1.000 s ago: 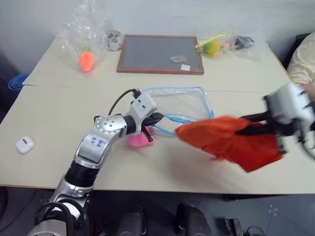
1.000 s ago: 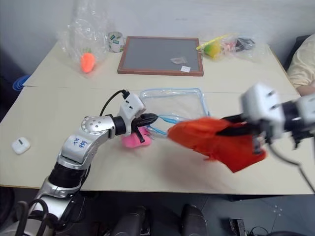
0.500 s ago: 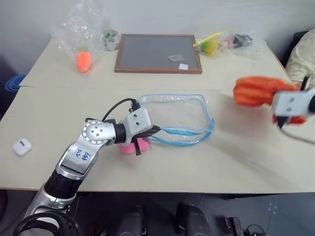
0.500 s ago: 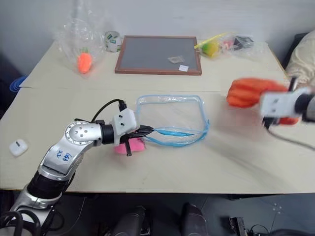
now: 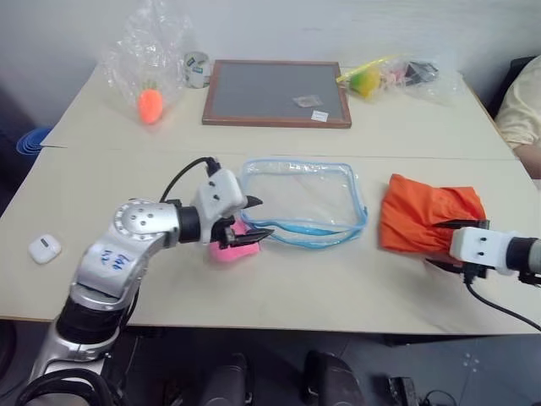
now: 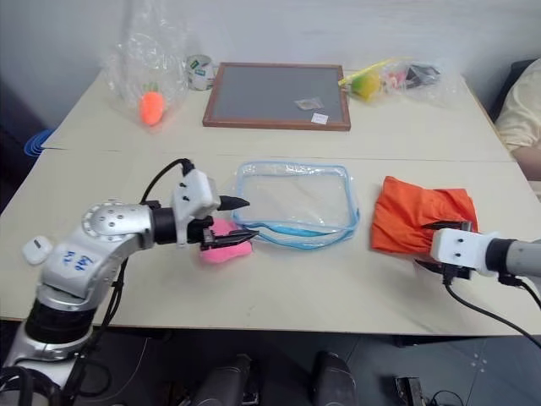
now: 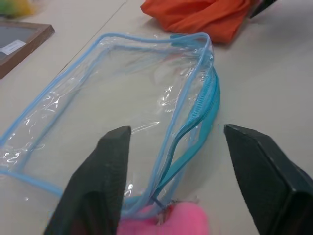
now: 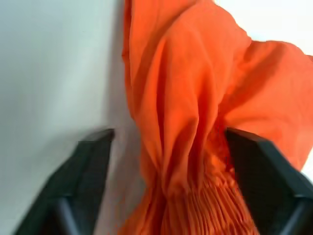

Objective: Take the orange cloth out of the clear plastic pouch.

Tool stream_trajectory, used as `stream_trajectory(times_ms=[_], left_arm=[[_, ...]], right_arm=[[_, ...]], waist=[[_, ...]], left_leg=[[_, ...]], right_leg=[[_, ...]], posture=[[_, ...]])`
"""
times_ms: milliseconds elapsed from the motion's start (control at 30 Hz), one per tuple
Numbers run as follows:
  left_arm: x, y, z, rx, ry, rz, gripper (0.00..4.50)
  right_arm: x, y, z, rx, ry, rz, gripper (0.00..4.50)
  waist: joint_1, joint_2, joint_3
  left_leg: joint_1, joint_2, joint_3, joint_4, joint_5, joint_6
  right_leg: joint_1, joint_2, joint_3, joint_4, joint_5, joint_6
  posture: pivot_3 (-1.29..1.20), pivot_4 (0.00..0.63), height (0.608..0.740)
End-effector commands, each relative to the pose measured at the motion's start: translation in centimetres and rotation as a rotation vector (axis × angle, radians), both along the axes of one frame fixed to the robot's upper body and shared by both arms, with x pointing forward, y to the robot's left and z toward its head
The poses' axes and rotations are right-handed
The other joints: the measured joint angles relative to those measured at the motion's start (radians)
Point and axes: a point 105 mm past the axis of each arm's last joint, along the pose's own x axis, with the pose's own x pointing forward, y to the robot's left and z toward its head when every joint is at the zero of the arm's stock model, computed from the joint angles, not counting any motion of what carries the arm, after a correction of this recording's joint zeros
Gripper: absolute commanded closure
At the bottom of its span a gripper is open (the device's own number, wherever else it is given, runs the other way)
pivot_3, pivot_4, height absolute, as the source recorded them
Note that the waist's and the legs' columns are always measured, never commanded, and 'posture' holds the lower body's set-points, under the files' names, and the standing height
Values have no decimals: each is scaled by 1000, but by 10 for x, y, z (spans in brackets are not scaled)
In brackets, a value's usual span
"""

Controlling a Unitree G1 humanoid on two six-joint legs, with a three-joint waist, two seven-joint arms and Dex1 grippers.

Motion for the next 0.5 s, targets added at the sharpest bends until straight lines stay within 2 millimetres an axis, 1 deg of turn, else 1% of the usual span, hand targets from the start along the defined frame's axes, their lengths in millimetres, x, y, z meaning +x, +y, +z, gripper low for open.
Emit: stream_trajectory(times_ms=[33,100,133,200,233,300,400,500], left_arm=[[-26,10,21,-21,25,-99,81],[-37,26,25,10,63,-123,14],[-39,39,28,30,63,-115,14],[-35,69,34,68,57,-51,14],[-31,87,38,87,47,-11,14],[-28,110,45,99,50,34,14],[-22,132,55,83,43,75,14],[-15,140,57,104,0,86,14]], right_arm=[[-12,0,33,139,44,-22,0],[-18,-7,46,234,82,-84,0],[-20,-18,53,282,106,-142,0],[-26,-38,66,369,140,-244,0],[-29,-52,73,420,155,-313,0],[-33,-69,81,493,172,-398,0],[-42,-82,81,580,237,-452,0],[-43,-87,77,607,242,-468,0]], waist=[[1,0,0],[-1,0,0],[-1,0,0],[-2,1,1],[-3,1,1],[-4,1,1],[-3,1,1],[-4,2,1]], left_leg=[[0,0,0,0,0,0],[0,0,0,0,0,0],[1,0,0,0,0,0],[1,0,0,0,0,0],[1,0,1,0,0,0],[1,0,1,0,0,0],[1,0,2,-1,-1,0],[0,0,3,-1,-1,0]], right_leg=[[0,0,0,0,0,0],[0,0,0,0,0,0],[0,0,0,0,0,0],[0,0,0,0,0,0],[0,0,0,0,0,-1],[-1,0,0,0,-1,-1],[-1,0,0,0,-1,-1],[-2,0,1,-1,-1,-1]], posture=[[0,150,740],[0,150,740],[0,150,740],[0,150,740],[0,150,740],[0,150,740],[0,150,740],[0,150,740]])
